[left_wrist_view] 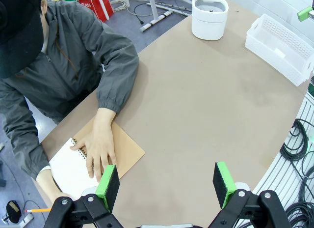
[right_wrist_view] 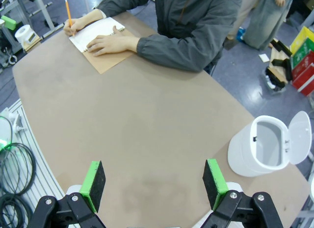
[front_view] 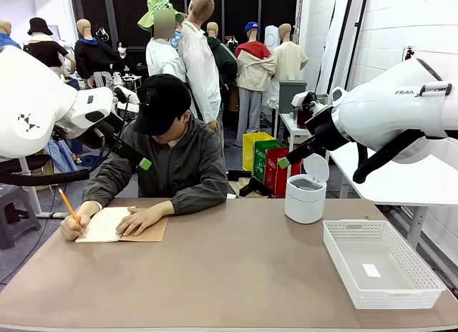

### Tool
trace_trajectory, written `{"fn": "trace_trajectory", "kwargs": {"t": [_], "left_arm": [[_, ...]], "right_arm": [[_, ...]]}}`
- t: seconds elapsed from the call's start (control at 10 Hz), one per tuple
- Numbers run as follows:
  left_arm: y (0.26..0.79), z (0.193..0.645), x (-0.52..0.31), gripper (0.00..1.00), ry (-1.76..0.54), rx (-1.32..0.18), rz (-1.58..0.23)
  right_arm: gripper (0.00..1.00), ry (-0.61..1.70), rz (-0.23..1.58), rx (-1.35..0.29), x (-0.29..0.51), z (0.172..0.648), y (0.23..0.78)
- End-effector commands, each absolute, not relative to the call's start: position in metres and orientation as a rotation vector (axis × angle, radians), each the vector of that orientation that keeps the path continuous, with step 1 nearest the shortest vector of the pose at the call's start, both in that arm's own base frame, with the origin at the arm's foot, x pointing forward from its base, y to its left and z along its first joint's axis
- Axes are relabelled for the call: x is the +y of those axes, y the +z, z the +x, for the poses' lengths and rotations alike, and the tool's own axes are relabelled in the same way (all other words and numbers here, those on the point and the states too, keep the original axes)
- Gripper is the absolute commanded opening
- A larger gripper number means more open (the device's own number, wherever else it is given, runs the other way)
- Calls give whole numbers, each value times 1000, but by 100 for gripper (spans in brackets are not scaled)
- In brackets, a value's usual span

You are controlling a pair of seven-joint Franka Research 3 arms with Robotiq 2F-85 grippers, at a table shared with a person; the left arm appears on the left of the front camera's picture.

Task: Sort the paper based on its condition.
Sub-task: If a person hands you a paper, place it in the Organizing basket , and if it's crumpled, put it in the Trash can.

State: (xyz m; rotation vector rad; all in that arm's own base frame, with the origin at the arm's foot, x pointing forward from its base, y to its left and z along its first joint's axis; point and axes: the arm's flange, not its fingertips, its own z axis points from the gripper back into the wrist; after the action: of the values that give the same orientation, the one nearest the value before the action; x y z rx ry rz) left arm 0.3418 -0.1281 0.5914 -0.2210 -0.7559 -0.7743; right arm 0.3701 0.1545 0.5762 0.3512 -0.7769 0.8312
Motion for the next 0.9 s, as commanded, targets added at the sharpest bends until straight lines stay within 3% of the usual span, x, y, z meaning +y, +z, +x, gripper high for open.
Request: {"fn": "trace_trajectory", "kwargs": {"t": [0.0,0.8], "left_arm": [[594,342,-127,100,-775,-750,-224],[594,342,-127,100,-775,-750,-224]], "right_arm": [[100,833,357,-777,155,370,576],[100,833,357,-777,155,370,576]]}}
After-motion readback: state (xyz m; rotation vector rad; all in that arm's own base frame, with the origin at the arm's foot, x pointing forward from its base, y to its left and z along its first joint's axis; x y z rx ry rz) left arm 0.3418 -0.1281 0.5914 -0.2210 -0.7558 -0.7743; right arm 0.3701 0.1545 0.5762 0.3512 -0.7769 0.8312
